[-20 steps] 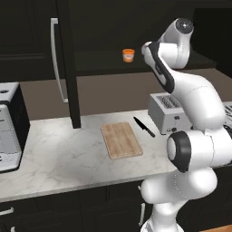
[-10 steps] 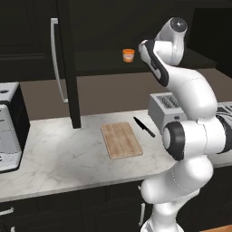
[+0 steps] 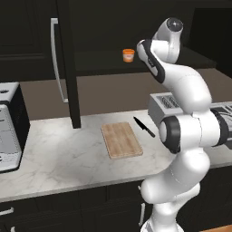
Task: Pick the bread, place it on the cutting board, pick the jam, place it on the counter, and close the cabinet.
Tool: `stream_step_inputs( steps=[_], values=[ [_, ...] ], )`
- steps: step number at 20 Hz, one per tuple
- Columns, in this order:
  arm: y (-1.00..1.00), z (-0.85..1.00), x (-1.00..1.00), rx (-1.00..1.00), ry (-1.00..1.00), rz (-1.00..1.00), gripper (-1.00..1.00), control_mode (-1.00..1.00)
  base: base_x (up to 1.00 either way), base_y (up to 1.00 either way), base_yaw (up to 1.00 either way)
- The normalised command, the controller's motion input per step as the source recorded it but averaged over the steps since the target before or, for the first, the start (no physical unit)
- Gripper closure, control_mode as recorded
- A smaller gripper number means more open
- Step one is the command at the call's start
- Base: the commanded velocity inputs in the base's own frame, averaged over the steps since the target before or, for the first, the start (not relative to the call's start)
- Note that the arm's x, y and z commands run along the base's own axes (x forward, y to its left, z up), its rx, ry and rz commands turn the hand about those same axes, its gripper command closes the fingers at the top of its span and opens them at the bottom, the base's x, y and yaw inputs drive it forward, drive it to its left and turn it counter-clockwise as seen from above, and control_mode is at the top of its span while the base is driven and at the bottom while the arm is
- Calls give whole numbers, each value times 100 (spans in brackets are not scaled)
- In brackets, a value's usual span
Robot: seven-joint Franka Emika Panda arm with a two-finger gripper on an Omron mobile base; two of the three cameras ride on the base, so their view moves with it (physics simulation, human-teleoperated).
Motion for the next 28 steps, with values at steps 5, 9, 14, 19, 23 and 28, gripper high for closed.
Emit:
stream_step_inputs(
  steps=[5,9,14,19,23,28],
  values=[
    [0,-8,15,0,0,0,-100,-100,0,0,0],
    [0,-3,4,0,0,0,-100,-100,0,0,0],
    [0,-1,0,0,0,0,100,-100,0,0,0],
    [0,0,0,0,-1,0,100,-100,0,0,0],
    [0,0,-12,0,-7,0,100,-100,0,0,0],
    [0,2,-42,0,-10,0,100,-100,0,0,0]
  ],
)
